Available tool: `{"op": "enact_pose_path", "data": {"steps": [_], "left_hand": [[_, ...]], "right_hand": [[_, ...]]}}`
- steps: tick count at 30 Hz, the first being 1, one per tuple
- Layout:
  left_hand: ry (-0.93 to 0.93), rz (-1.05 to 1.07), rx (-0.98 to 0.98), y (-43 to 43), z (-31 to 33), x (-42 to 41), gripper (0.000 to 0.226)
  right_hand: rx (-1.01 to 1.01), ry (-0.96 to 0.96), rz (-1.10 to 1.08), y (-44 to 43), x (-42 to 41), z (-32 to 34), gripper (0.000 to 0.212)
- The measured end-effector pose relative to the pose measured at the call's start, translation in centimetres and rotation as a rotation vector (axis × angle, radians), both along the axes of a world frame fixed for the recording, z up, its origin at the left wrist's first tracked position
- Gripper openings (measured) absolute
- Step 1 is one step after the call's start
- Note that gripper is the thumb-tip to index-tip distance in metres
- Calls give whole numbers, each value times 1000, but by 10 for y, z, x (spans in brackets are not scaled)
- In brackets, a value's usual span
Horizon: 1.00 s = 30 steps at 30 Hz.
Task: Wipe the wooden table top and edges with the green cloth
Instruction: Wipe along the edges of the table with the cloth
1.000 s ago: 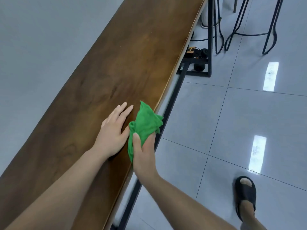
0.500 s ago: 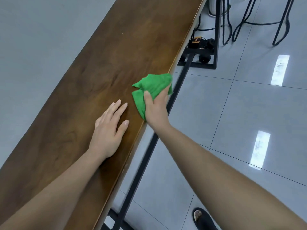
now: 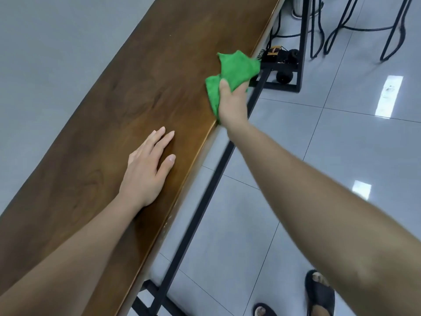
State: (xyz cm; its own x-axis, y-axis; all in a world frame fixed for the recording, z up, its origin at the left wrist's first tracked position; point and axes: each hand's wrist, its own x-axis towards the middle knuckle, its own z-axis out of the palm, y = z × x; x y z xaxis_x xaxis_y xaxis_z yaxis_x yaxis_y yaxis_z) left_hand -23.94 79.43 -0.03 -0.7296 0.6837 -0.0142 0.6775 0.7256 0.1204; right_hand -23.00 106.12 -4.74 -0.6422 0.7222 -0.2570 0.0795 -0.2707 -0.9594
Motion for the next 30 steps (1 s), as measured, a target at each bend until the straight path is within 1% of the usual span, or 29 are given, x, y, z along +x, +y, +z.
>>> {"op": "enact_pose_path", "data": {"steps": [3, 4, 7, 9, 11, 13, 16, 18, 20, 22, 26, 30], "left_hand": [[4, -10, 5, 0, -1, -1, 63], [7, -20, 6, -1, -2, -1, 63], [10, -46, 8, -3, -3, -3, 59], [6, -62, 15, -4, -3, -4, 58], [7, -67, 33, -4, -4, -4, 59], [12, -70, 41, -5, -5, -6, 60], [21, -82, 43, -7, -7, -8, 59], [28, -101, 40, -8, -8, -9, 60], [33, -110, 35, -10, -9, -9, 59], [40, -93, 37, -9, -9, -9, 58], [34, -73, 45, -7, -8, -7, 60], [29, -65, 31, -7, -7, -7, 62]], "right_hand": [[-38, 81, 49, -91, 38, -17, 96], [-47, 111, 69, -123, 54, -21, 96], [-56, 202, 116, -206, 97, -29, 80], [-101, 223, 133, -249, 122, -29, 75], [-122, 238, 135, -279, 139, -28, 74], [-109, 260, 122, -290, 147, -28, 70], [-104, 256, 61, -279, 134, -27, 67], [-134, 263, 22, -258, 115, -27, 69], [-122, 247, -1, -230, 96, -27, 70], [-78, 194, 5, -193, 78, -26, 75], [-40, 98, -12, -105, 35, -17, 92], [-74, 70, -51, -25, -2, -10, 91]]}}
